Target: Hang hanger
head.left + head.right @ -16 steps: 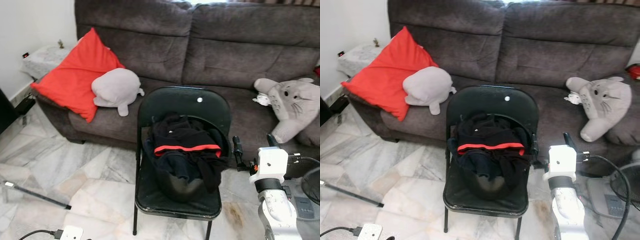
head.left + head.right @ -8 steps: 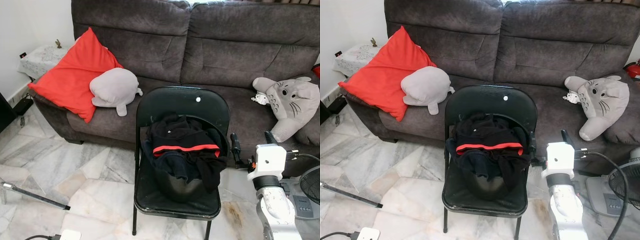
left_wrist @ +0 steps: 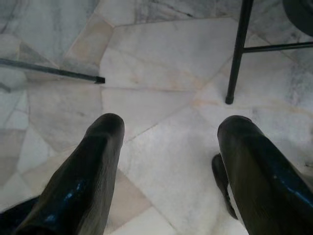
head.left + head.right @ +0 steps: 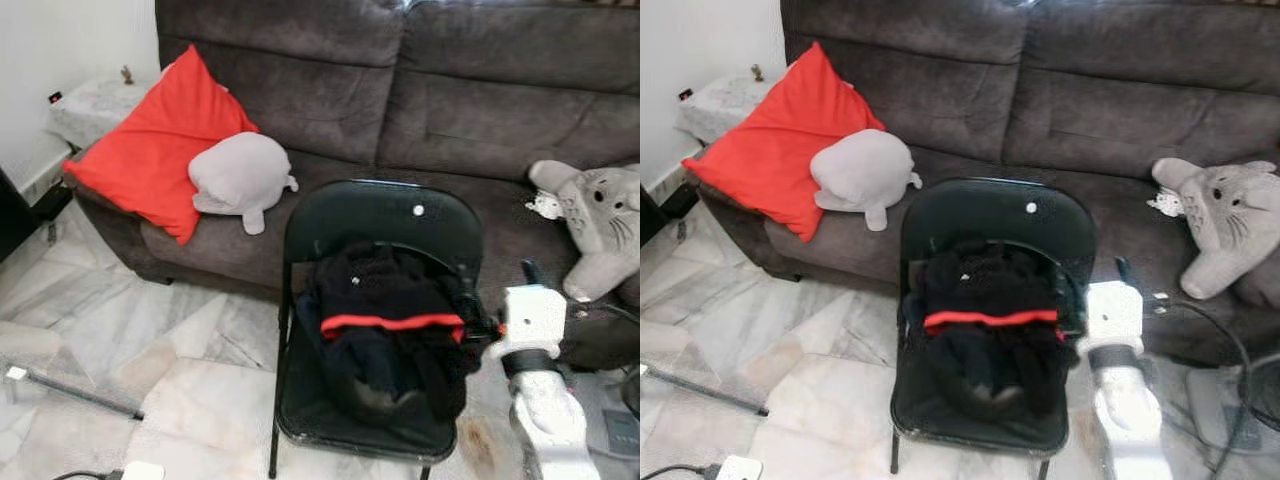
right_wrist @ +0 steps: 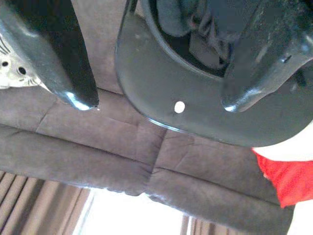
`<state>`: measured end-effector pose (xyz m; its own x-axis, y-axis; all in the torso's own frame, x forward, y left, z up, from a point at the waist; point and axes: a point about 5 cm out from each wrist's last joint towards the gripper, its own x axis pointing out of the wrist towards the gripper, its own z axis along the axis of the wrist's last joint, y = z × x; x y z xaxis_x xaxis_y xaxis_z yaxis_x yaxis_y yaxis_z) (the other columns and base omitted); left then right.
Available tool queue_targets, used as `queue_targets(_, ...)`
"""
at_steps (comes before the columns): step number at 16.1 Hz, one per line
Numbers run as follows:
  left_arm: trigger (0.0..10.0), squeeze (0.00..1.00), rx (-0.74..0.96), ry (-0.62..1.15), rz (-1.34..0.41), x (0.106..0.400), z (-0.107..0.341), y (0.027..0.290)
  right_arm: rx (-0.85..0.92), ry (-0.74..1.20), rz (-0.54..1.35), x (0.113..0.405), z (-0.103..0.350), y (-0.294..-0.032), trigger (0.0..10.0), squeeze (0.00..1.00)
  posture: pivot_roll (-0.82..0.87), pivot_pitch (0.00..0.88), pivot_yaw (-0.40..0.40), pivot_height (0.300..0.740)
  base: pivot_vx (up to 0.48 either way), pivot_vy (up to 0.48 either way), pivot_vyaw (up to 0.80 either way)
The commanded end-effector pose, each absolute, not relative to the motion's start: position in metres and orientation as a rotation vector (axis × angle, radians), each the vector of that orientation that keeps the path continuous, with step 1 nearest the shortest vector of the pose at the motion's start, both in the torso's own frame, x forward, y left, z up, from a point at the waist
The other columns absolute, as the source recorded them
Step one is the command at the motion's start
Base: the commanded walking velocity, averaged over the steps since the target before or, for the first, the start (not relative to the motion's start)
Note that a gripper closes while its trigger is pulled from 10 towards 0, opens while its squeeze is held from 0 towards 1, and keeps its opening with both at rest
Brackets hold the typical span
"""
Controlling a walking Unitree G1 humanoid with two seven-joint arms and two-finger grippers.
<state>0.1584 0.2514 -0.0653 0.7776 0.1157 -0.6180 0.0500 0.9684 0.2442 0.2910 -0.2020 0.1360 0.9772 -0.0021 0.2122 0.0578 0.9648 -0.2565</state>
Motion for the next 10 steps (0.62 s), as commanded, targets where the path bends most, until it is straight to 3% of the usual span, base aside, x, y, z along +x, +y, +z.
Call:
queue_targets(1,10.0,0.0,0.237,0.693,0.031,0.156,-0.068,0.247,-0.274,-0.204,-0.058,0.288,0.136,-0.211,10.0,0.0,-0.06,0.115,-0.004,0.74,0.0,0.0,0.0)
queue_targets(6,10.0,0.0,0.233,0.713,0.013,0.154,-0.071,0.244,-0.309,-0.196,-0.245,0.262,0.134,-0.221,10.0,0.0,-0.07,0.12,-0.006,0.74,0.0,0.0,0.0)
queue_targets(10,10.0,0.0,0.235,0.735,0.005,0.153,-0.072,0.244,-0.44,0.0,-0.298,0.25,0.123,-0.242,10.0,0.0,-0.09,0.121,-0.004,0.74,0.0,0.0,0.0)
